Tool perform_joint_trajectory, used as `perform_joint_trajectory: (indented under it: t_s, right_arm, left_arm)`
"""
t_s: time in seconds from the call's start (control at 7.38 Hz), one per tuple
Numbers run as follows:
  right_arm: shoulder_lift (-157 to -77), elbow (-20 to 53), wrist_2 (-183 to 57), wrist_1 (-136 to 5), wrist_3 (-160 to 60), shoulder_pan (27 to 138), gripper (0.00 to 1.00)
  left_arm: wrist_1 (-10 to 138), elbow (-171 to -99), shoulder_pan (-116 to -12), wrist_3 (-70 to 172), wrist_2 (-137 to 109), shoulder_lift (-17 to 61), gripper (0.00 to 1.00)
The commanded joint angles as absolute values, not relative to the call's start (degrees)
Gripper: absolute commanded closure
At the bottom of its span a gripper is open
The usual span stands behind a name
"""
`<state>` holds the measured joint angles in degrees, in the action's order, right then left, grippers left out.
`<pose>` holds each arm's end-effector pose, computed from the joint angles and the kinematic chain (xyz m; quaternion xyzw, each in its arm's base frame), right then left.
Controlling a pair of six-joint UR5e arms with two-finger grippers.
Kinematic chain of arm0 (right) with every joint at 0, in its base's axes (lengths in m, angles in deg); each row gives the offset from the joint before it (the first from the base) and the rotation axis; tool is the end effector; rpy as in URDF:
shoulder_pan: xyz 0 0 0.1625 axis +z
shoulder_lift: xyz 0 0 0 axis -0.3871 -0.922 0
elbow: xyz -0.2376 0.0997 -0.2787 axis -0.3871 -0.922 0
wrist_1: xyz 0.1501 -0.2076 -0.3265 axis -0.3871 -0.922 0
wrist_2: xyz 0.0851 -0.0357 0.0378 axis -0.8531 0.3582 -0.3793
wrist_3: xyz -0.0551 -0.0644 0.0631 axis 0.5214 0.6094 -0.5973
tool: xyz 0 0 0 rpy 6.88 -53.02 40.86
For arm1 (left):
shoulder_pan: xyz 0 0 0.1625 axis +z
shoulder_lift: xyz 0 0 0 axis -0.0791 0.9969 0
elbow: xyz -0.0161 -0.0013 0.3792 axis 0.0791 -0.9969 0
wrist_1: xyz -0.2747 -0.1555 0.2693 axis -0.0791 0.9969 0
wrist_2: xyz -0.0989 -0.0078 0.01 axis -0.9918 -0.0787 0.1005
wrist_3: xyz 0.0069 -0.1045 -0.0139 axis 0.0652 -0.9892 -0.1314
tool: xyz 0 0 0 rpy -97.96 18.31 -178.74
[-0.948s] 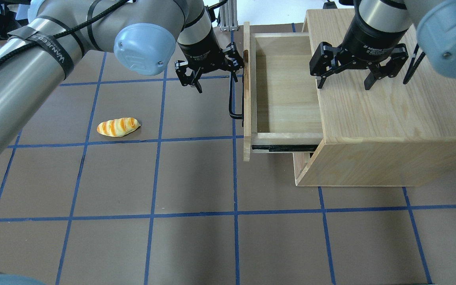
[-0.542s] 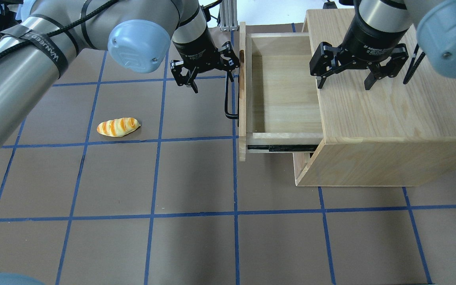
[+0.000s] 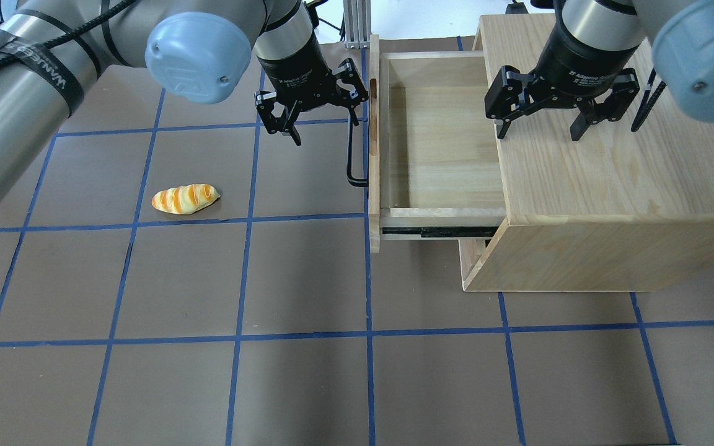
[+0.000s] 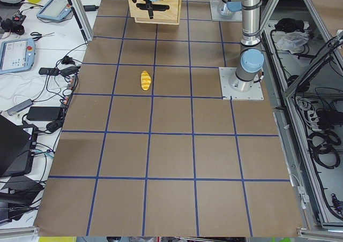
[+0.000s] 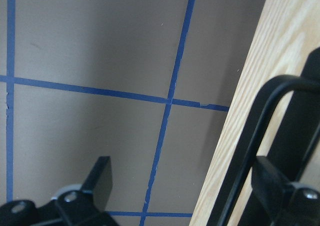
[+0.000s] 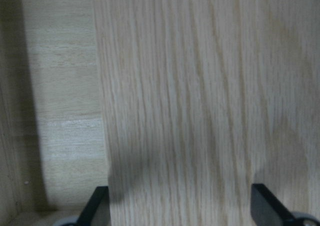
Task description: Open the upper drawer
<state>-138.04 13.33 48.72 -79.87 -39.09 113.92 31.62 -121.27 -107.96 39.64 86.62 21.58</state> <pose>0.1451 -0.4888 0.4466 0.0396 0.9990 -0.0194 0.0106 -0.2918 -0.5620 0.3751 0.1098 -0.9893 -0.0343 0.0892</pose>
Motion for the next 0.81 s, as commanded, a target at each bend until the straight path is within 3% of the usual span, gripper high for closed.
perform_joint_trajectory:
  t_s: [0.0,0.27,0.68]
  right_arm:
    - [-138.0,13.3,48.7,-79.9,-39.1,113.9,0.00]
    - [-138.0,13.3,48.7,-79.9,-39.1,113.9,0.00]
    - [-138.0,13.3,48.7,-79.9,-39.1,113.9,0.00]
  left_arm:
    - [34.8,-118.2,-107.7,39.4,86.8,19.9,0.00]
    - [39.1,-115.4,-105.5,42.5,90.5,18.1,0.00]
    - [41.1,-117.4,-100.1,55.1,94.5,14.9,0.00]
